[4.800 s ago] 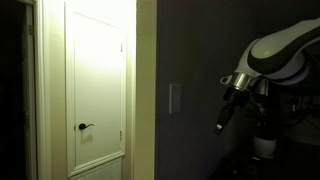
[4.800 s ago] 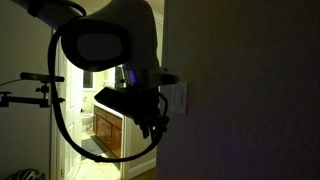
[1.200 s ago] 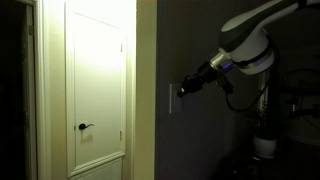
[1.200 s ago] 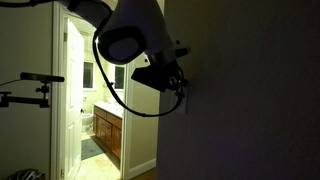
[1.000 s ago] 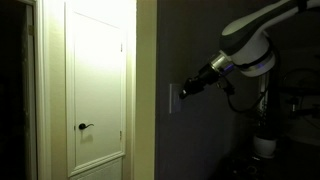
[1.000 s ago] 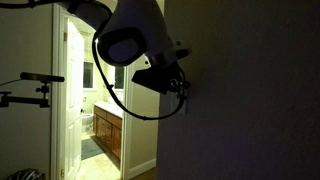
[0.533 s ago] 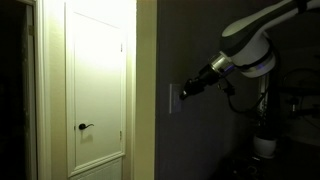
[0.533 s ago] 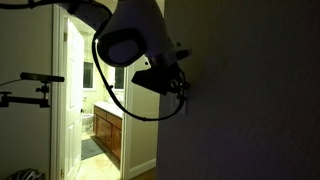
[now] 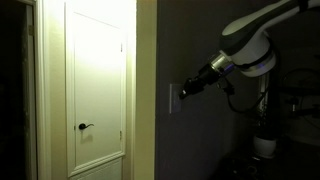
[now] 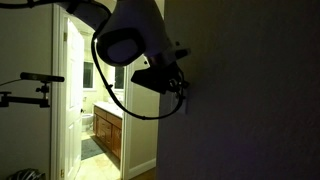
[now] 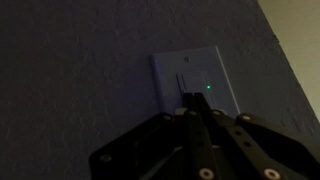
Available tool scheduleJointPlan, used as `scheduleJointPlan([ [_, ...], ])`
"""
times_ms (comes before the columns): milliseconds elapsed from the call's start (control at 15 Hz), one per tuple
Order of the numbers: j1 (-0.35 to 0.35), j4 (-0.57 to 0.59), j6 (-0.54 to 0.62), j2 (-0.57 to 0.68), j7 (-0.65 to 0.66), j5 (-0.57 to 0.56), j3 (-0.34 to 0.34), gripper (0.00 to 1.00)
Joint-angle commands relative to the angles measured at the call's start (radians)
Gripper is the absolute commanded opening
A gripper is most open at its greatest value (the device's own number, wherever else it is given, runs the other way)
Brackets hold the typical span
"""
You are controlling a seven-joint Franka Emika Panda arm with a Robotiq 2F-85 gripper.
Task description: Push the switch
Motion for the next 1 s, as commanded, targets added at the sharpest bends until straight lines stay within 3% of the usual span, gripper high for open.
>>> scheduleJointPlan([
  [0,0.005,-0.005,-0.004,-0.024,0.003,0.005,0.005,0.06],
  [667,0.024,0.032,0.006,-0.005,-0.04,0.063,0.019,0.06],
  [933,0.011,0.005,0.01,-0.022,-0.012,0.02,0.018,0.06],
])
